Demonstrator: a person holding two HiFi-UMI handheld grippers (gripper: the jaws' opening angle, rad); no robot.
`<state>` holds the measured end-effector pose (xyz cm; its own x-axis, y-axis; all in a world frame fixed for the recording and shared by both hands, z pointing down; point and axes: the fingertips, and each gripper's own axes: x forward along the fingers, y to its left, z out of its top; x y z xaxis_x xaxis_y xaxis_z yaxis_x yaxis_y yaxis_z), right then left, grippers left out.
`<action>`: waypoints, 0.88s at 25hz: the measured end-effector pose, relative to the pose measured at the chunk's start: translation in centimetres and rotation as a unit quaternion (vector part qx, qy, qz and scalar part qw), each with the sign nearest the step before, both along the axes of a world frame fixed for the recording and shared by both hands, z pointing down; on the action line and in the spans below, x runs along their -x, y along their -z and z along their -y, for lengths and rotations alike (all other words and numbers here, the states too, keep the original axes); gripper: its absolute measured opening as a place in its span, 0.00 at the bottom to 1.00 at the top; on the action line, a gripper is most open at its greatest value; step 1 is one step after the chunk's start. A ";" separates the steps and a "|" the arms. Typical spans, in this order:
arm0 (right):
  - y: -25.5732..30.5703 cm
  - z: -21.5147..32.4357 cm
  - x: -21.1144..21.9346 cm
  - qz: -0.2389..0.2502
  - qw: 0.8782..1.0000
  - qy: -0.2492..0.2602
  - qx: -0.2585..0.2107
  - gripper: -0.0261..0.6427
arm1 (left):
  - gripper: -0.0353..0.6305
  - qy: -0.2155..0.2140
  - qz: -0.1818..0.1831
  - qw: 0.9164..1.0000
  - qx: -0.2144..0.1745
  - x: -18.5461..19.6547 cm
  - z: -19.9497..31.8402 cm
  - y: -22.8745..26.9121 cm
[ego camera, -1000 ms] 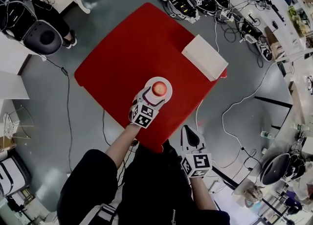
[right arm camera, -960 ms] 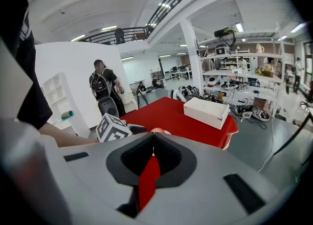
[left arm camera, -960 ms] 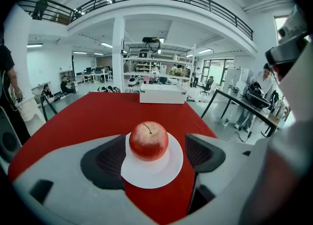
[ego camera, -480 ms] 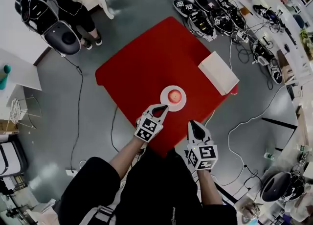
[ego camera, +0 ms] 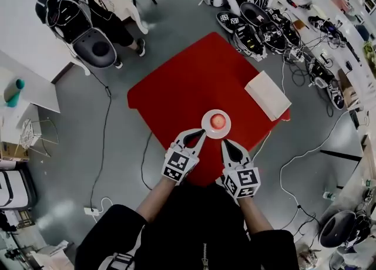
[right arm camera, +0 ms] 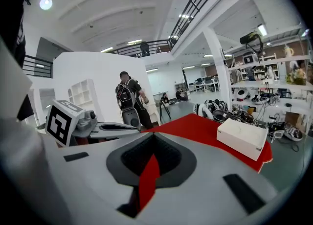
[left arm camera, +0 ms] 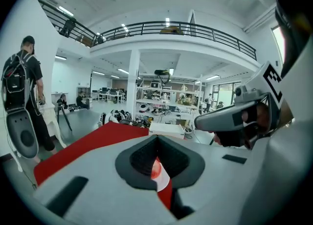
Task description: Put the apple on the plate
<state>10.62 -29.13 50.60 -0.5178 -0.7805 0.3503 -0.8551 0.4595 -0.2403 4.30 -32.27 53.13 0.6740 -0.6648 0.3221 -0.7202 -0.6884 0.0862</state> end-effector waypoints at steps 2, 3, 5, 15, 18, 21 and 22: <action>0.8 0.2 0.5 0.005 1.000 0.003 -0.016 0.05 | 0.06 0.007 -0.004 1.000 -0.010 0.3 -0.2 1.1; 1.2 0.3 0.7 0.007 1.000 0.004 -0.023 0.05 | 0.06 0.010 -0.005 1.000 -0.014 0.5 -0.3 1.4; 2.1 0.6 1.1 0.008 0.999 0.006 -0.035 0.05 | 0.06 0.016 -0.009 1.000 -0.024 1.0 -0.3 2.4; 3.8 1.5 1.3 -0.010 0.998 0.006 -0.055 0.05 | 0.06 0.039 -0.038 0.996 -0.065 2.3 -0.3 6.1; 3.9 1.3 1.3 -0.012 0.998 0.002 -0.055 0.05 | 0.06 0.042 -0.051 0.995 -0.076 2.6 -0.6 7.1; 4.4 0.9 1.2 -0.008 0.998 0.001 -0.066 0.05 | 0.06 0.044 -0.054 0.994 -0.086 2.6 -1.0 7.3; 4.6 0.8 1.1 -0.005 0.997 0.002 -0.072 0.05 | 0.06 0.042 -0.054 0.994 -0.085 2.5 -1.2 7.3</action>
